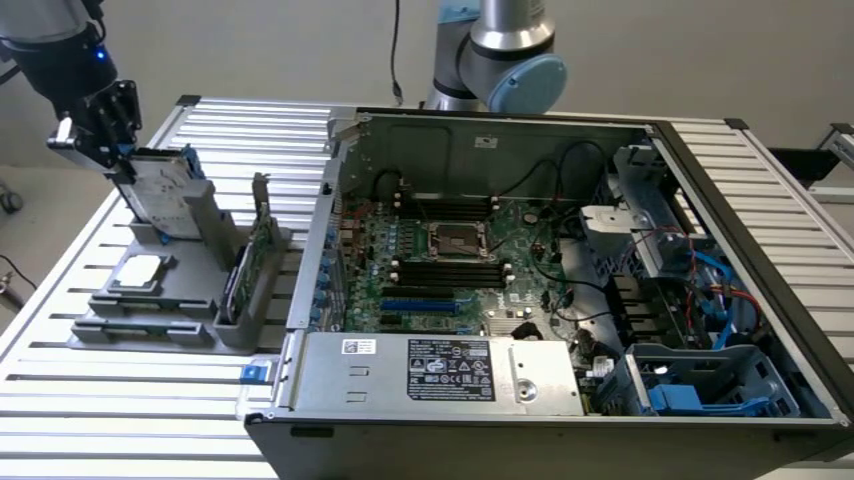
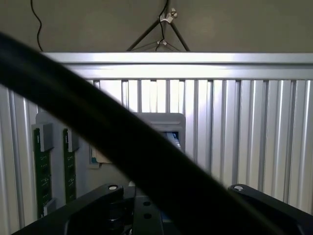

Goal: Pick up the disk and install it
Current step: 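Pick up the disk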

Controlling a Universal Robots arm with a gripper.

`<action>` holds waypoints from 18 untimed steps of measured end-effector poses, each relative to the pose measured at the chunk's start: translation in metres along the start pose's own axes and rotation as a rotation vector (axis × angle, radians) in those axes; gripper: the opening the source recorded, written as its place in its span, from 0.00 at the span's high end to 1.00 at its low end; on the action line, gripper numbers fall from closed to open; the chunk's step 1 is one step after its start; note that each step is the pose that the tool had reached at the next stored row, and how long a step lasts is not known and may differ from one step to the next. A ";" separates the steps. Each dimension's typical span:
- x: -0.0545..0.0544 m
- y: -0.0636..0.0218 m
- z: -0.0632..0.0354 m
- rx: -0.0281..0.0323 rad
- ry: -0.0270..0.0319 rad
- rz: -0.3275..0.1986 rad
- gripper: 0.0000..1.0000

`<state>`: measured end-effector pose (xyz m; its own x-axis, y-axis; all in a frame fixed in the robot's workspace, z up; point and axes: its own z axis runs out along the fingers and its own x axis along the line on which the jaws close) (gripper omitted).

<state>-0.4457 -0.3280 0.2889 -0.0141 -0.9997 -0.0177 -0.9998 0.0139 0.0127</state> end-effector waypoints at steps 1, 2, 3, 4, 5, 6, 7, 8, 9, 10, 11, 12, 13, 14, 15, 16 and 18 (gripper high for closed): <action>0.000 0.0000 0.0000 0.0000 -0.0002 0.000 0.67; 0.000 0.0000 0.0000 0.0000 -0.0002 0.000 0.67; 0.000 0.0000 0.0000 0.0001 -0.0003 0.000 0.67; 0.000 0.0000 0.0000 0.0000 -0.0003 0.000 0.67; 0.000 0.0000 0.0000 0.0000 -0.0004 0.000 0.67; 0.000 0.0000 0.0000 0.0000 -0.0003 0.000 0.67; 0.000 0.0000 0.0000 0.0000 -0.0004 0.000 0.67; 0.000 0.0000 0.0000 0.0000 -0.0003 0.000 0.67; 0.000 0.0000 0.0000 0.0000 -0.0004 0.000 0.67; 0.000 0.0000 0.0000 0.0000 -0.0003 0.000 0.67; 0.000 0.0000 0.0000 0.0000 -0.0003 0.000 0.67; 0.000 0.0000 0.0000 0.0000 -0.0003 0.000 0.67; 0.000 0.0000 0.0000 0.0000 -0.0003 0.000 0.67; 0.000 0.0000 0.0000 0.0000 -0.0004 0.000 0.67; 0.000 0.0000 -0.0001 0.0002 -0.0004 0.000 0.67; 0.000 0.0000 -0.0004 0.0002 -0.0004 0.000 0.67; 0.000 0.0000 -0.0017 0.0000 -0.0003 0.000 0.67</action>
<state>-0.4457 -0.3282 0.2906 -0.0143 -0.9997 -0.0180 -0.9998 0.0141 0.0127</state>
